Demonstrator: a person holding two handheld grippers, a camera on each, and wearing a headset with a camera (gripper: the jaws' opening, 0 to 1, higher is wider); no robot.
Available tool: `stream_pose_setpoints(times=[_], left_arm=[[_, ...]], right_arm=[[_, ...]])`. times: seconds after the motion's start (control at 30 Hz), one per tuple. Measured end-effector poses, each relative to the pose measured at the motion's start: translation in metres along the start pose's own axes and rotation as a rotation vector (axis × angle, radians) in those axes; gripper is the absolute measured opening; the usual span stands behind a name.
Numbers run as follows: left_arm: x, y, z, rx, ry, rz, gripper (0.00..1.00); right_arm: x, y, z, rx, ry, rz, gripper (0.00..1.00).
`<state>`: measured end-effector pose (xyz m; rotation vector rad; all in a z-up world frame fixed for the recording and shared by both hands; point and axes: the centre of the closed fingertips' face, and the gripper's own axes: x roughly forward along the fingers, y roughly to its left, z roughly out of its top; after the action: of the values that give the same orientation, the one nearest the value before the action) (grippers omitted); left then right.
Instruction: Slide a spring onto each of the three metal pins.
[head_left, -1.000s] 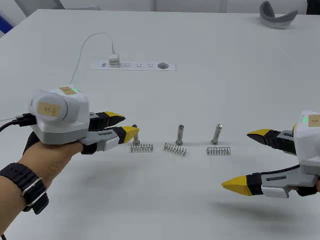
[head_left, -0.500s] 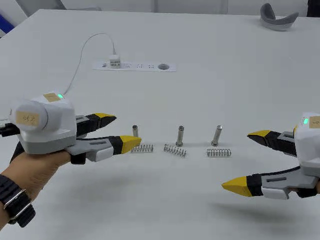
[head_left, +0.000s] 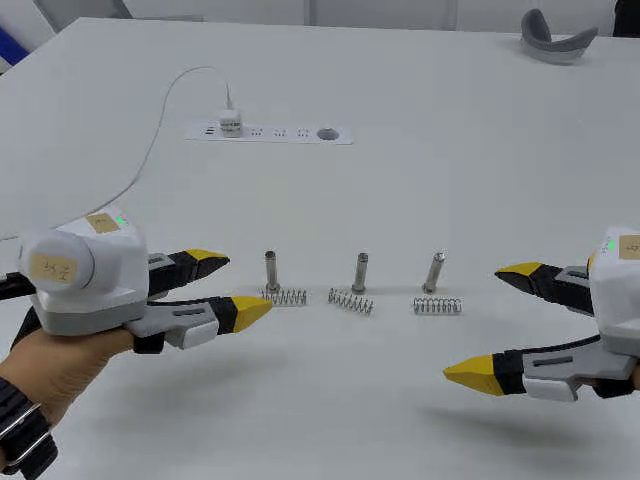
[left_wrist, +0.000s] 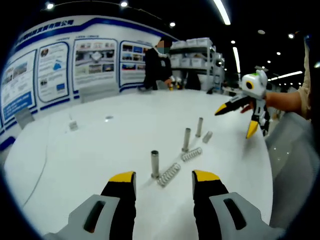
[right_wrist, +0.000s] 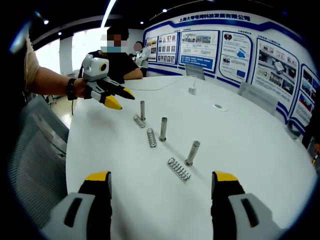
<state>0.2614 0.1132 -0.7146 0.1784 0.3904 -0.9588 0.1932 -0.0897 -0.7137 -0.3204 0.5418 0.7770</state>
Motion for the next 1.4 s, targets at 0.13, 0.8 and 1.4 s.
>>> stream_pose_setpoints(times=[0.13,0.8,1.4], left_arm=[[0.008,-0.001,-0.006,0.025,0.025,-0.015,0.37],[0.038,-0.002,-0.025,0.072,0.138,-0.086,0.20],[0.036,-0.012,-0.028,0.103,0.165,-0.092,0.12]], right_arm=[[-0.001,-0.002,-0.001,0.003,-0.001,-0.004,0.83],[-0.002,-0.008,-0.008,0.024,0.004,-0.014,0.83],[-0.001,-0.005,-0.006,0.015,0.005,-0.005,0.83]])
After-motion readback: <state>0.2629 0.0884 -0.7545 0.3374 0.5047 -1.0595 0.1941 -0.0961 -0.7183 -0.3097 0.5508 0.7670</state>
